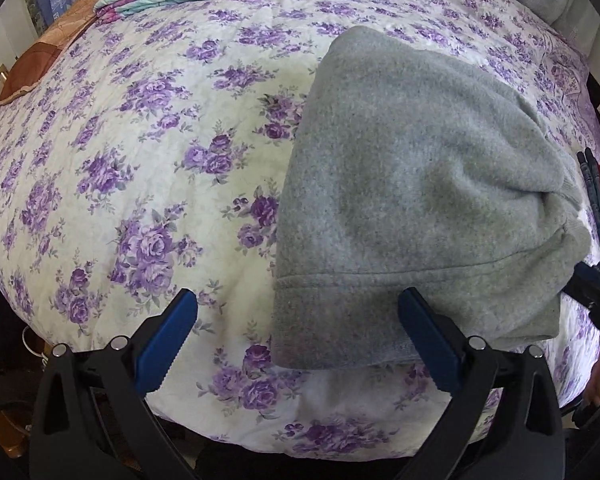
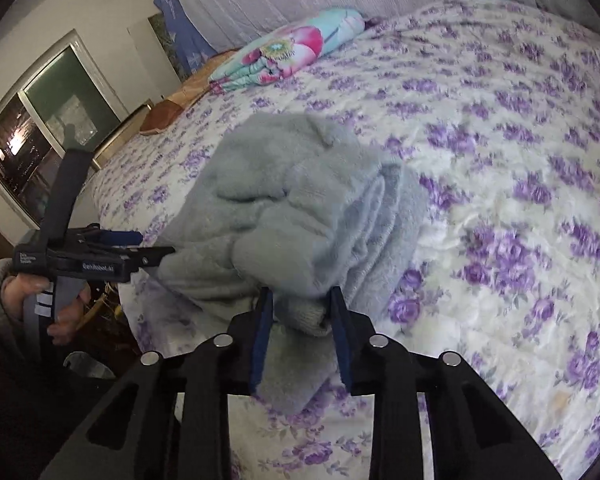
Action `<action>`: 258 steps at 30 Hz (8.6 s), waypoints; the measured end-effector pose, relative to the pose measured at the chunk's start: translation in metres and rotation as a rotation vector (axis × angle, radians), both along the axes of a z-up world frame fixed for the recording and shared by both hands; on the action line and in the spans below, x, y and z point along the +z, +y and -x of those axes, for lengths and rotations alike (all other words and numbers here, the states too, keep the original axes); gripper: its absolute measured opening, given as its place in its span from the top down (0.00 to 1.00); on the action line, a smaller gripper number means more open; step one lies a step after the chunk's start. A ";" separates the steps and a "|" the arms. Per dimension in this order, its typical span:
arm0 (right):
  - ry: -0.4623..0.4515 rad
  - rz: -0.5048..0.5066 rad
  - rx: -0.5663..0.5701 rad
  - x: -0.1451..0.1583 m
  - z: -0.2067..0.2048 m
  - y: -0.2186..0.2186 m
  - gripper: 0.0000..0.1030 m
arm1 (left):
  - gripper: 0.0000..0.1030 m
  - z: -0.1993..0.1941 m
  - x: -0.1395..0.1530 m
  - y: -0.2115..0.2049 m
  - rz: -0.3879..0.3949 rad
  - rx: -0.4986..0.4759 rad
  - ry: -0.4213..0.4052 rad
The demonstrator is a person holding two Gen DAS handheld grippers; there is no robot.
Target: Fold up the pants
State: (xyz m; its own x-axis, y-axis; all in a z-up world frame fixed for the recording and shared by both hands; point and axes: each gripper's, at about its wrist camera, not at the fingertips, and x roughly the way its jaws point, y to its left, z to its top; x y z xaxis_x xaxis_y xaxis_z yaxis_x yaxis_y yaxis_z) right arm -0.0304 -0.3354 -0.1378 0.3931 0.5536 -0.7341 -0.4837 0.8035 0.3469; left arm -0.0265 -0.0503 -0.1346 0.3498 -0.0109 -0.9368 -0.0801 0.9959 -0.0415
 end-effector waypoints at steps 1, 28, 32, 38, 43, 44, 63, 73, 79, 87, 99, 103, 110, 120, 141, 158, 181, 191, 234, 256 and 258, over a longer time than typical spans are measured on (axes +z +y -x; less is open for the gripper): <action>0.022 -0.002 -0.003 -0.008 0.001 -0.003 0.73 | 0.04 -0.001 -0.002 0.002 0.019 0.001 0.008; 0.386 -0.517 -0.279 -0.039 -0.060 -0.057 0.19 | 0.05 -0.029 -0.005 0.029 0.337 0.028 0.009; 0.401 -0.510 -0.306 -0.044 -0.064 -0.044 0.19 | 0.05 -0.036 -0.021 0.031 0.399 0.011 0.035; 0.400 -0.525 -0.342 -0.050 -0.064 -0.032 0.15 | 0.04 -0.036 -0.039 0.042 0.529 -0.020 0.045; 0.406 -0.528 -0.356 -0.058 -0.064 -0.033 0.09 | 0.04 -0.036 -0.042 0.042 0.535 -0.069 0.027; 0.414 -0.518 -0.353 -0.057 -0.066 -0.030 0.06 | 0.04 -0.037 -0.042 0.041 0.533 -0.066 0.031; 0.289 -0.424 -0.377 -0.049 -0.052 -0.021 0.04 | 0.06 -0.056 -0.034 0.023 0.483 -0.290 0.050; 0.224 -0.389 -0.442 -0.042 -0.035 -0.010 0.32 | 0.34 -0.047 -0.021 0.009 0.463 -0.369 -0.014; 0.130 -0.262 -0.353 -0.014 -0.036 0.004 0.49 | 0.57 -0.045 0.002 0.004 0.345 -0.388 -0.060; 0.103 -0.232 -0.362 -0.005 -0.038 0.008 0.50 | 0.63 -0.052 0.004 0.001 0.287 -0.385 -0.053; 0.130 -0.246 -0.385 -0.009 -0.034 0.007 0.50 | 0.37 -0.075 -0.019 0.012 0.436 -0.318 -0.006; 0.141 -0.247 -0.391 -0.010 -0.035 0.006 0.49 | 0.48 -0.073 -0.014 0.008 0.434 -0.345 -0.025; 0.151 -0.260 -0.401 -0.013 -0.035 0.003 0.48 | 0.56 -0.071 -0.008 0.005 0.401 -0.371 -0.044; 0.156 -0.272 -0.411 -0.015 -0.033 0.002 0.48 | 0.56 -0.073 -0.005 0.001 0.372 -0.377 -0.046; 0.179 -0.258 -0.399 -0.017 -0.036 0.002 0.48 | 0.60 -0.066 0.004 -0.007 0.296 -0.394 -0.102; -0.040 -0.254 -0.422 0.067 -0.022 -0.006 0.51 | 0.69 -0.064 0.083 -0.010 0.322 -0.447 -0.269; -0.476 -0.268 -0.450 0.258 -0.248 -0.063 0.51 | 0.69 -0.300 0.275 -0.081 0.232 -0.485 -0.595; -0.353 -0.223 -0.437 0.156 -0.376 -0.061 0.51 | 0.69 -0.425 0.169 -0.087 0.237 -0.385 -0.433; -0.259 0.143 -0.427 0.006 -0.484 -0.007 0.74 | 0.28 -0.479 0.006 -0.132 0.008 -0.349 -0.344; -0.360 0.110 -0.611 0.125 -0.304 -0.021 0.11 | 0.09 -0.364 0.118 -0.120 -0.050 -0.321 -0.465; -0.373 0.090 -0.620 0.133 -0.284 -0.020 0.09 | 0.05 -0.349 0.129 -0.119 -0.079 -0.315 -0.481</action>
